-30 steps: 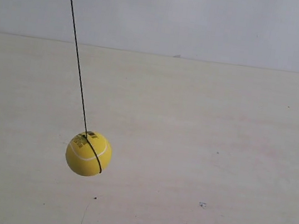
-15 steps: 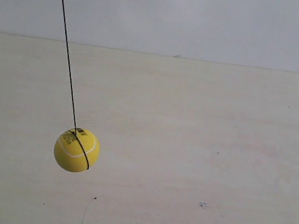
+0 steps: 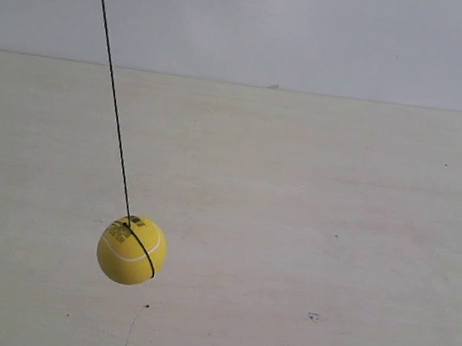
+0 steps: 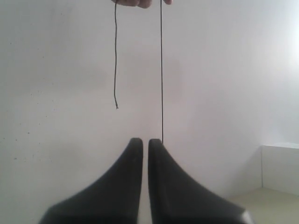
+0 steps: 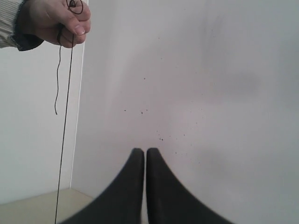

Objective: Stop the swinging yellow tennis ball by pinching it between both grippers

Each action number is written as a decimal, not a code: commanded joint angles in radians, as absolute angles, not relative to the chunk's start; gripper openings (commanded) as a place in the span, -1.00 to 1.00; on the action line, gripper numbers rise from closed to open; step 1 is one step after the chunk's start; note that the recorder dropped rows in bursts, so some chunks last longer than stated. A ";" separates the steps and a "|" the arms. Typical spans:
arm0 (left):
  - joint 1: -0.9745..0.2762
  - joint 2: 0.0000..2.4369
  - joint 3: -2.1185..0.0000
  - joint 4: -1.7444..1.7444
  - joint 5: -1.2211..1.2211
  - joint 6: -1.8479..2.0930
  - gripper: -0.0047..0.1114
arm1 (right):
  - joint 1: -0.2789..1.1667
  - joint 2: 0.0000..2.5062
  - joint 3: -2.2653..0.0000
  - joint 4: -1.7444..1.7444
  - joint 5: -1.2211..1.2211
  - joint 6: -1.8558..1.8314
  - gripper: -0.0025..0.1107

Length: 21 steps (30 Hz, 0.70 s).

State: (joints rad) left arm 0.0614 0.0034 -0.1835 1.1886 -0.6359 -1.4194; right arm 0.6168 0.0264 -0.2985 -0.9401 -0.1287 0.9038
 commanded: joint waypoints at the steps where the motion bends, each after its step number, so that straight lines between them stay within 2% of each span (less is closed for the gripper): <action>1: 0.060 0.000 -0.131 1.016 -0.643 -1.337 -0.84 | 0.616 0.021 -0.299 -0.940 -0.126 0.906 -0.96; 7: 0.060 0.000 0.000 0.511 -0.659 -1.110 -0.84 | 0.616 0.021 -0.299 -0.940 -0.126 0.907 -0.96; 15: 0.060 0.000 0.000 0.215 -0.437 -0.754 -0.84 | 0.616 0.021 -0.299 -0.940 -0.126 0.907 -0.96; 21: 0.060 0.000 0.000 0.000 -0.187 -0.269 -0.84 | 0.616 0.021 -0.299 -0.940 -0.126 0.907 -0.96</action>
State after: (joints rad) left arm 0.0614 0.0011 -0.0054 0.0861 -0.3086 -0.4850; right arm 0.6168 0.0264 -0.2985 -0.9382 -0.1266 0.9036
